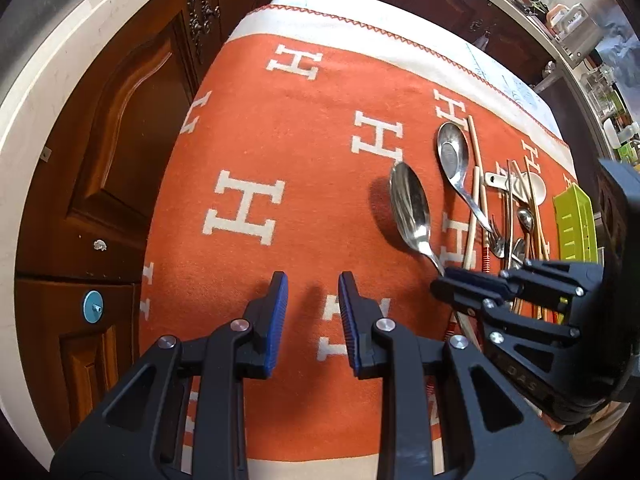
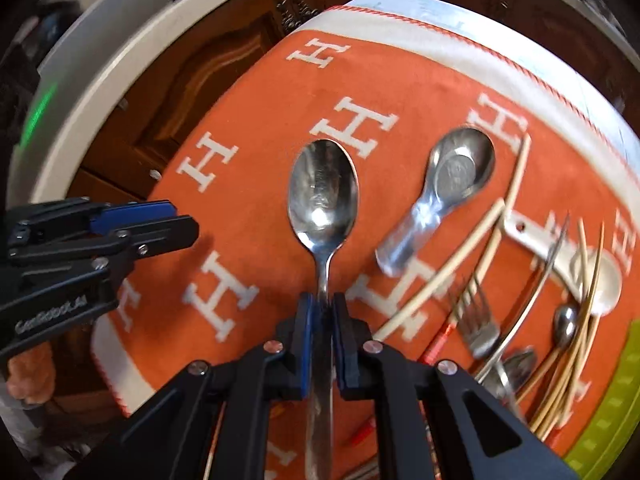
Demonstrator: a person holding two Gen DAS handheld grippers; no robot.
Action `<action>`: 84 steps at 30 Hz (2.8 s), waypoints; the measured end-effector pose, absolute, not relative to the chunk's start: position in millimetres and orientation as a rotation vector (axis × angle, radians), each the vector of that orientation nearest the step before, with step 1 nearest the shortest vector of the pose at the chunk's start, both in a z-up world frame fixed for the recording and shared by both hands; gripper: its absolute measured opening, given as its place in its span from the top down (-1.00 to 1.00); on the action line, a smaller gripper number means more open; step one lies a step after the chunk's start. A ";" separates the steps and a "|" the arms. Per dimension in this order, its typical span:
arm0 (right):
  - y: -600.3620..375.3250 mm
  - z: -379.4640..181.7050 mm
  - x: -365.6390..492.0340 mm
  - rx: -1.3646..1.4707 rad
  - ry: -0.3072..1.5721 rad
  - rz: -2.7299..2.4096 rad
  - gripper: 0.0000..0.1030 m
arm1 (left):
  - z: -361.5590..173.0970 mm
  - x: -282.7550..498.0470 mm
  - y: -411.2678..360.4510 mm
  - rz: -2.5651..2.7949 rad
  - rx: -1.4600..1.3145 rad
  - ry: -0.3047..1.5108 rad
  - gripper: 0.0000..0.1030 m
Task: Organize utensils
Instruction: 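Lift the large steel spoon with the right tool toward the green tray, then lower the large spoon into the green tray with right tool while left tool grasps a small steel spoon, then place the small spoon in the tray with left tool while right tool releases its spoon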
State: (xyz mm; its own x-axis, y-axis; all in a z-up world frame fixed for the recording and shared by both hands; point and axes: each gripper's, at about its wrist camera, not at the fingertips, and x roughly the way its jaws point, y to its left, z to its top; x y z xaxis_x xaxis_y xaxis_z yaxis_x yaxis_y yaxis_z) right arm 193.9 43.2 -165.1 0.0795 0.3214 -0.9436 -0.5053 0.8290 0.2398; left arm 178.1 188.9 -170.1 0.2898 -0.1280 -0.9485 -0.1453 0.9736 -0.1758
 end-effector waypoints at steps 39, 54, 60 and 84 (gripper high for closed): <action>-276.1 -129.5 110.5 0.202 1.285 -0.038 0.82 | -195.6 311.0 90.1 -0.084 -0.319 1.310 0.26; -265.7 -132.6 101.7 0.200 1.254 -0.025 0.80 | -201.7 314.6 61.4 -0.063 -0.197 1.206 0.82; -267.6 -136.2 96.5 0.224 1.253 -0.018 0.80 | -194.6 306.8 64.4 -0.079 -0.234 1.150 1.00; -300.1 -92.0 61.4 0.326 1.104 -0.120 0.80 | -65.3 210.6 -134.0 -0.447 -0.150 1.118 1.00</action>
